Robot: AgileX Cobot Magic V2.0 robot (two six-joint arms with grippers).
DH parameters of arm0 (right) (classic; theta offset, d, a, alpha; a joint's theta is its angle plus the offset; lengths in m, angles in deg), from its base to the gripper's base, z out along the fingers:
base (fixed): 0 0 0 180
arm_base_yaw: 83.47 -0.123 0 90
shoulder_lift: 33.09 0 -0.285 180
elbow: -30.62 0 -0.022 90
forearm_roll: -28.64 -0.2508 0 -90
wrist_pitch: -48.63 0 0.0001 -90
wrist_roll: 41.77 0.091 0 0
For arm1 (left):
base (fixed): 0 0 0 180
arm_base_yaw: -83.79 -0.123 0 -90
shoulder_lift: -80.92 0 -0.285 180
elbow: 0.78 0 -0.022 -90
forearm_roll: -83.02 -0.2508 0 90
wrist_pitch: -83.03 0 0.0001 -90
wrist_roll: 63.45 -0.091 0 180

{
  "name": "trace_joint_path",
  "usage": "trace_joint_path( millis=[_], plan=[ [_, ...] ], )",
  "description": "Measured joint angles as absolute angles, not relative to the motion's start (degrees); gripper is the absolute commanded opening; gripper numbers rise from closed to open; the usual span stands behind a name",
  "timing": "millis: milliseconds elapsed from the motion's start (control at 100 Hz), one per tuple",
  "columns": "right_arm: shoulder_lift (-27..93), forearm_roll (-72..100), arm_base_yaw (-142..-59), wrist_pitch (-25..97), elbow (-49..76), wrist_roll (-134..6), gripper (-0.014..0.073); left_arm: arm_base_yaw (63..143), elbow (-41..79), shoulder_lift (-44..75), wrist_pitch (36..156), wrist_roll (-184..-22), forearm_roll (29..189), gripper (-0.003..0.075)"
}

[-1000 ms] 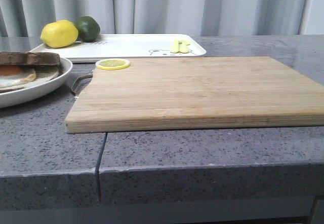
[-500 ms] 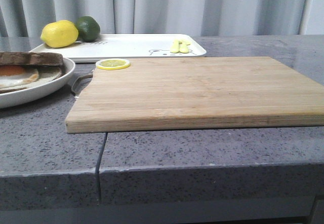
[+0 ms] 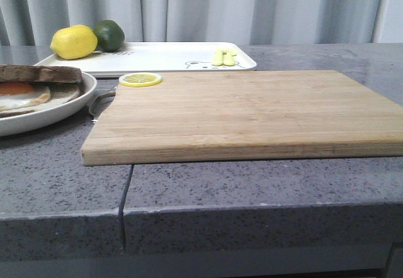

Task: Place bread and move sandwich to tray
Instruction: 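Grip the plate rim with the left gripper and lift the plate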

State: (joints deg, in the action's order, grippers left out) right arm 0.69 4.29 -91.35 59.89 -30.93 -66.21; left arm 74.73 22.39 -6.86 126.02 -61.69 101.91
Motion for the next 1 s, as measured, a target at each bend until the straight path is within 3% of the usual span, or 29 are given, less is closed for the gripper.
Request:
trace_joint_path(
  millis=[600, 1000],
  plan=[
    [0.7, 4.3, -91.3, 59.9, -30.9, -66.2, 0.0508, 74.6, 14.0, -5.0, 132.0, -62.5, 104.0, -0.0019],
    [0.7, 4.3, -91.3, 59.9, -30.9, -66.2, 0.0508, 70.7, 13.8, -5.0, 132.9, -69.7, 115.2, -0.0020]
  ],
)
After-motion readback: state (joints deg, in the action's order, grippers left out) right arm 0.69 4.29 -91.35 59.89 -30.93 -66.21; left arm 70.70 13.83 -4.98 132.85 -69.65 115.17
